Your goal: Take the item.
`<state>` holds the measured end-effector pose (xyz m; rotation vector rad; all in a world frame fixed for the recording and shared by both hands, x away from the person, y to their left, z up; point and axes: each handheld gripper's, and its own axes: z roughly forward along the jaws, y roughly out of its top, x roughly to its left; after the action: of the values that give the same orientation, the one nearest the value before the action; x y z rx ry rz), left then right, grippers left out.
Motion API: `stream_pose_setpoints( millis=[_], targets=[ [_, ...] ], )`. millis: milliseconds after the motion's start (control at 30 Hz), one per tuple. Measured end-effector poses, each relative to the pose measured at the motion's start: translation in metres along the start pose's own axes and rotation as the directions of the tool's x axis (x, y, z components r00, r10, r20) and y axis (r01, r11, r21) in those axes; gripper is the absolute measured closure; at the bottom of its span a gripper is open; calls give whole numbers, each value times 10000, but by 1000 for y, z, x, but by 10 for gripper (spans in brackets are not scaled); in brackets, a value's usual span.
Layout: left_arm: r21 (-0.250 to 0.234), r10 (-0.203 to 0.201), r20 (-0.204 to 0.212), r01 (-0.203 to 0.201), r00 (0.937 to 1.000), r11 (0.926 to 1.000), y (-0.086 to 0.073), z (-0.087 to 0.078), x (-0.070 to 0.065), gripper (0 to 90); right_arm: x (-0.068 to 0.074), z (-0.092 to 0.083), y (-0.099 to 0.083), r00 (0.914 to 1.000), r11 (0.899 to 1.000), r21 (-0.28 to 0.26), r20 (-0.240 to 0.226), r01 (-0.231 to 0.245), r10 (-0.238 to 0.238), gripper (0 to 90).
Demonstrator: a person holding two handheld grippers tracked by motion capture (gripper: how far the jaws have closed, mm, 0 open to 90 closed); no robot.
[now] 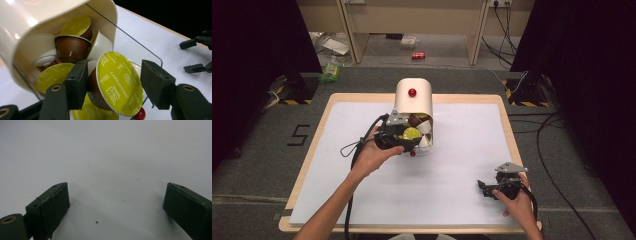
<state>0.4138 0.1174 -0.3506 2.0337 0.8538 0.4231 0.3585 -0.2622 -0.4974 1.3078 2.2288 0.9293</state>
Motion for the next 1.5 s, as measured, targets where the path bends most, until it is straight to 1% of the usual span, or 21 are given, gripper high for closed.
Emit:
stream_pose_setpoints(
  millis=[133,300,400,500,567,633,700,867,1133,1400,1500],
  targets=[
    [-26,-24,-80,24,10000,10000,0,-7,4,402,0,0,0,10000,10000,0,3,1,-1,72],
    [-171,-154,-201,150,9997,9997,-3,-17,12,402,0,0,0,10000,10000,2,1,2,-2,72],
    [-263,-195,-314,187,9993,9995,-6,-23,16,402,0,0,0,10000,10000,1,0,1,-1,72],
    [-338,-347,-405,333,9986,9989,-12,-28,23,402,0,0,0,10000,10000,-1,3,3,-3,72],
    [-447,-471,-333,456,9983,9980,-14,-31,26,402,0,0,0,10000,10000,2,1,-1,1,72],
    [-478,-447,-459,425,9979,9980,-15,-34,27,402,0,0,0,10000,10000,0,2,1,-1,72],
    [-551,-522,-392,500,9979,9972,-15,-37,30,402,0,0,0,10000,10000,2,4,3,-3,72],
    [-711,-715,-373,687,9967,9951,-16,-46,37,402,0,0,0,10000,10000,0,5,3,-3,72],
    [-802,-883,-556,837,9945,9933,-21,-57,46,402,0,0,0,10000,10000,2,3,0,0,72],
    [-726,-1043,-721,990,9919,9924,-33,-62,55,402,0,0,0,10000,10000,1,7,3,-3,72],
    [-759,-1194,-766,1137,9899,9906,-41,-64,59,402,0,0,0,10000,10000,0,6,5,-5,72]
  ],
)
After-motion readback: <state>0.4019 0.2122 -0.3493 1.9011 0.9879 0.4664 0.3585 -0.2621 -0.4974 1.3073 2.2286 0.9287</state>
